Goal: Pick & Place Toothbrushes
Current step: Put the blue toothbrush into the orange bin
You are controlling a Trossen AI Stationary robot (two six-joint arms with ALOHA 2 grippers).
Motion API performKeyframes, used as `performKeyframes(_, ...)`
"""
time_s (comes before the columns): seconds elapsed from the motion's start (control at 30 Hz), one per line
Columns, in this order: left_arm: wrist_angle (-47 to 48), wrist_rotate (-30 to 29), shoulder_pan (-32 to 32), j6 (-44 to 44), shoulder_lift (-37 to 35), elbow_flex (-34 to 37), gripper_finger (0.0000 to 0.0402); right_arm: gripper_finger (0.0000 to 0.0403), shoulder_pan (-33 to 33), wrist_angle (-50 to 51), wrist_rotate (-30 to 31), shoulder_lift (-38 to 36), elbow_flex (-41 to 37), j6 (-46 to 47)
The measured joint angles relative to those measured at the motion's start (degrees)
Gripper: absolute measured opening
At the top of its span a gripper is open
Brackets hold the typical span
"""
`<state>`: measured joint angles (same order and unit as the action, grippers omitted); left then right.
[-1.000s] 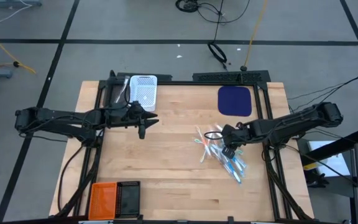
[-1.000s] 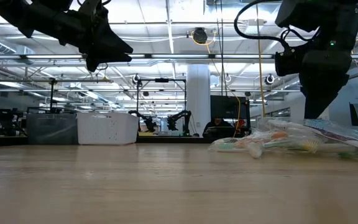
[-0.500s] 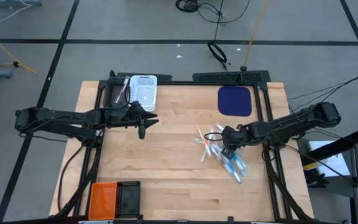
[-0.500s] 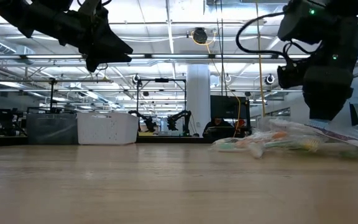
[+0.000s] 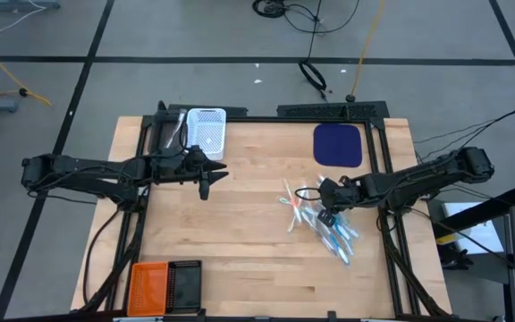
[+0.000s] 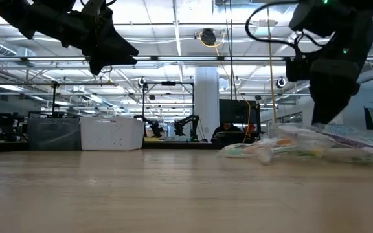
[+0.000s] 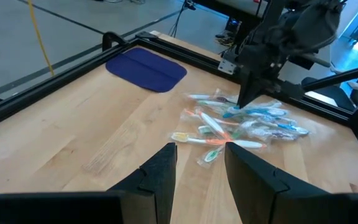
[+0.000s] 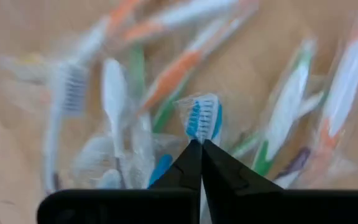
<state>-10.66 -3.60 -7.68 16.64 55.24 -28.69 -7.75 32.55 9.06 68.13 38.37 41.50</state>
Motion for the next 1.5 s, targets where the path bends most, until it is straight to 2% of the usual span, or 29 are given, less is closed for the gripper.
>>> performKeyframes(0.27,-0.24,0.0,0.0,0.02,0.0,0.0,0.0136,0.0,-0.02,-0.48,5.25,-4.49,3.2,-3.74)
performKeyframes(0.37,-0.66,0.0,0.0,0.06,0.0,0.0,0.0136,0.0,0.0,-4.46,7.69,-6.13,3.46,-6.55)
performKeyframes(0.53,-4.13,0.0,0.0,0.42,0.0,0.0,0.0136,0.0,0.15,-18.57,9.13,-7.33,3.46,-15.16)
performKeyframes(0.73,-9.53,0.02,0.04,0.43,-0.02,0.0,0.0136,0.0,0.17,-39.45,13.23,-6.91,3.48,-30.18)
performKeyframes(0.9,-12.81,0.02,0.72,1.31,0.31,0.0,0.0136,0.0,0.43,-52.79,13.43,-5.44,3.54,-38.9)
performKeyframes(1.13,-25.09,0.09,3.77,0.33,7.93,0.02,0.0136,0.0,1.15,-63.99,13.34,-1.22,3.54,-43.91)
performKeyframes(1.5,-49.38,0.59,6.26,-2.7,24.46,-0.02,0.0136,0.0,1.33,-67.94,11.24,1.15,3.52,-44.35)
